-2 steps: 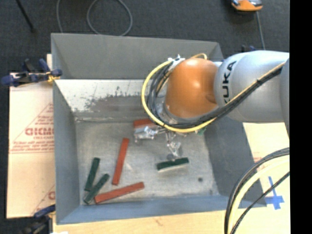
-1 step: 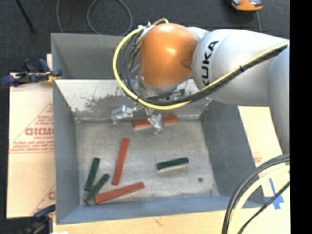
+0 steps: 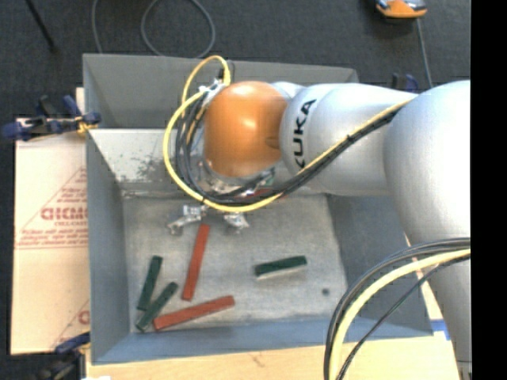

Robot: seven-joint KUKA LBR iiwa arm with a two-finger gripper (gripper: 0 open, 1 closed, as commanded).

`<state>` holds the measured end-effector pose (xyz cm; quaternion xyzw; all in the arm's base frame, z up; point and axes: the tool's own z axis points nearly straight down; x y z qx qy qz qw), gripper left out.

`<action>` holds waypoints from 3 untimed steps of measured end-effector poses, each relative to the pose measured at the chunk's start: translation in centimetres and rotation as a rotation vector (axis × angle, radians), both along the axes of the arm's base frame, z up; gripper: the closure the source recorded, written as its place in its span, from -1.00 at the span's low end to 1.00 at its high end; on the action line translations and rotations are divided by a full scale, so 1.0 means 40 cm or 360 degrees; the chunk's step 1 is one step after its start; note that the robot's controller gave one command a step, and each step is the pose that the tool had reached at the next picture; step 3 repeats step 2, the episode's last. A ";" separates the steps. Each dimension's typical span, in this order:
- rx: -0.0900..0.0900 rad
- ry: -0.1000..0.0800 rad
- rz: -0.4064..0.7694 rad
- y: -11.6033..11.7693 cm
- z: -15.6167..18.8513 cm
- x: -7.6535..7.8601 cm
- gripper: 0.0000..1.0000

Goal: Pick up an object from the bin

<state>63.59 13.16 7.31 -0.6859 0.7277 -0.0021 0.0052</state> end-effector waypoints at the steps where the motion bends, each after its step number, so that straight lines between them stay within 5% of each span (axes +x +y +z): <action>1: 0.0003 0.0000 -0.0006 0.002 0.004 0.001 1.00; 2: -0.0002 -0.0003 0.0005 -0.005 0.338 0.041 1.00; 3: -0.0002 -0.0003 0.0005 -0.005 0.338 0.041 1.00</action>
Offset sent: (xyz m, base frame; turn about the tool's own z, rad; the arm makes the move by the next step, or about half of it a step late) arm 0.0000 0.0000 0.0000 0.0000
